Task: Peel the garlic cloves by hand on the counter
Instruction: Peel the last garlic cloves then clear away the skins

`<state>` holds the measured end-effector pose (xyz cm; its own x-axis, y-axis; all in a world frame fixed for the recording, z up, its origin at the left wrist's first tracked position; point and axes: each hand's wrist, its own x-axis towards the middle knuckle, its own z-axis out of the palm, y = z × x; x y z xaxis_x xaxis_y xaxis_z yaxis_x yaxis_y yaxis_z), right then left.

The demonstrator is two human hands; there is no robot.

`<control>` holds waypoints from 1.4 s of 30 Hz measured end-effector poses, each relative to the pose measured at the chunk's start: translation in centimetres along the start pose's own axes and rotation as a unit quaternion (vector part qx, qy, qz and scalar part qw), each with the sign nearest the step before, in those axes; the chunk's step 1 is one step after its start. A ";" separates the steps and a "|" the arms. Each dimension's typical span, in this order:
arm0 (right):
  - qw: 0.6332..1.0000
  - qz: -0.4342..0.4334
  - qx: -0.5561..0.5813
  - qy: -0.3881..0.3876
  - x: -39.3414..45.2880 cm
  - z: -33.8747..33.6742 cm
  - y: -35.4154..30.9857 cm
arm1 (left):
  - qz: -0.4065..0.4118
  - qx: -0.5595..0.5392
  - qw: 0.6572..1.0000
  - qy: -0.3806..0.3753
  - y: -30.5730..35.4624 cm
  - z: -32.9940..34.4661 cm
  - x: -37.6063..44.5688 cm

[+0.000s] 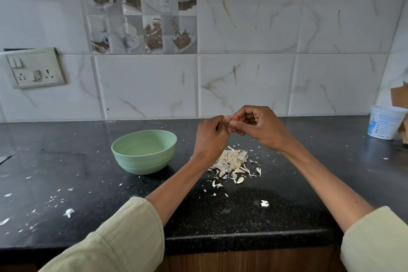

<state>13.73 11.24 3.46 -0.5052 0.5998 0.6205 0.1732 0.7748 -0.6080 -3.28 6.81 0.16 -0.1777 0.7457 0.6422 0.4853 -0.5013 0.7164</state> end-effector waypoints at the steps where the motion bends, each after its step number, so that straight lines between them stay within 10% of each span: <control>1: 1.000 0.000 0.005 -0.002 0.0 0.0 0.0 | 0.001 0.001 1.000 0.000 0.0 0.0 0.0; 42: 0.992 -0.042 -0.115 0.036 -0.3 0.3 -0.6 | -0.027 0.059 0.998 -0.006 -0.5 0.2 0.2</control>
<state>13.54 10.54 3.53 -0.4647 0.5384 0.7029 0.3253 0.8422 -0.4300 -3.44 7.31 -0.14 -0.1956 0.7760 0.5996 0.5726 -0.4060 0.7123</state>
